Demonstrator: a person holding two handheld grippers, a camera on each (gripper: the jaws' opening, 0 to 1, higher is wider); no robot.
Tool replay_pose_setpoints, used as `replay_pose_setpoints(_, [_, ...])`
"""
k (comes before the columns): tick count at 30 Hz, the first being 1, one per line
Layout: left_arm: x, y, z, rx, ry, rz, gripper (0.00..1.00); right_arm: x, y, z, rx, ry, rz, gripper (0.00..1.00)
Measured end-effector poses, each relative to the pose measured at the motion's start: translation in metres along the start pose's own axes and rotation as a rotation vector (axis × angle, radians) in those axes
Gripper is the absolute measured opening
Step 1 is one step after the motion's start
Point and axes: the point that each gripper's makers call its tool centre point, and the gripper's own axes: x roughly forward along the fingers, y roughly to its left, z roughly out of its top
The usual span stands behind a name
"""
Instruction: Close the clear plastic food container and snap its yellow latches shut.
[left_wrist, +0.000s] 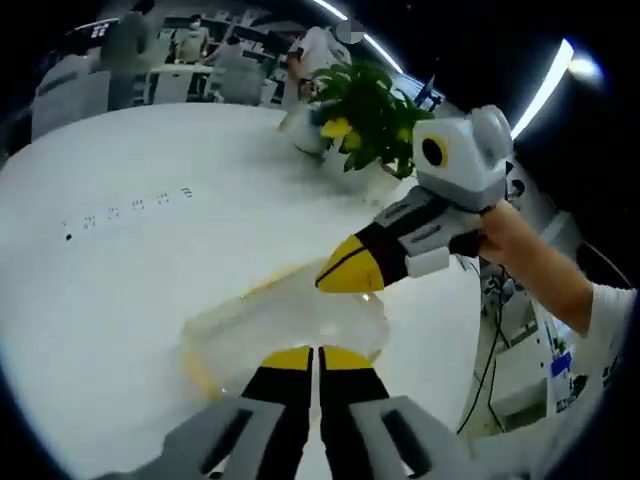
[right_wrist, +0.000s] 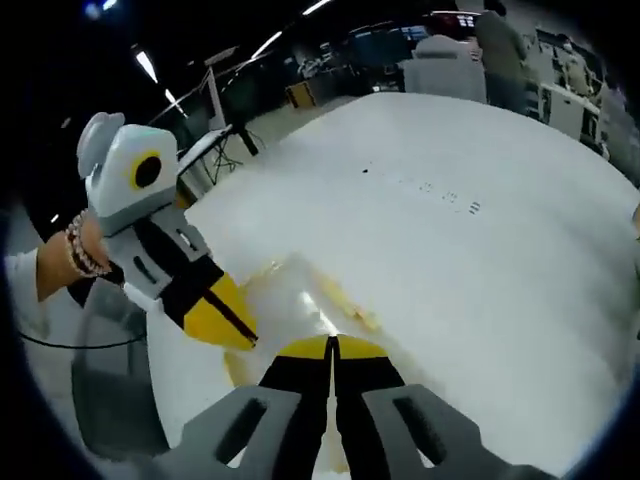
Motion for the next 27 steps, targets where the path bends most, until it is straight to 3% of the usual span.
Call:
replay_pose_setpoints(3, [-0.001, -0.006, -0.015, 0.014, 0.063, -0.019, 0.0, 0.003, -0.003, 0.002, -0.052, 0.015, -0.003, 0.0])
replay_pose_setpoints(4, [-0.003, -0.007, -0.021, 0.054, 0.089, -0.017, 0.0, 0.003, -0.007, 0.003, -0.07, 0.017, -0.026, 0.0])
replay_pose_setpoints(9, [-0.005, -0.019, -0.033, 0.084, 0.119, -0.052, 0.0, 0.005, -0.019, 0.016, -0.054, -0.006, -0.061, 0.0])
replay_pose_setpoints(14, [-0.003, -0.009, -0.036, 0.133, 0.141, -0.015, 0.0, 0.006, -0.027, 0.024, -0.063, -0.018, -0.114, 0.0])
replay_pose_setpoints(17, [0.0, -0.009, -0.038, 0.127, 0.154, -0.027, 0.0, 0.012, -0.043, 0.014, -0.104, 0.072, -0.195, 0.0])
replay_pose_setpoints(23, [0.0, -0.012, -0.038, 0.143, 0.157, -0.032, 0.0, 0.019, -0.042, 0.016, -0.157, 0.078, -0.201, 0.0])
replay_pose_setpoints(27, [-0.012, -0.012, -0.038, 0.273, 0.168, 0.001, 0.0, 0.012, -0.047, 0.016, -0.327, 0.094, -0.247, 0.0])
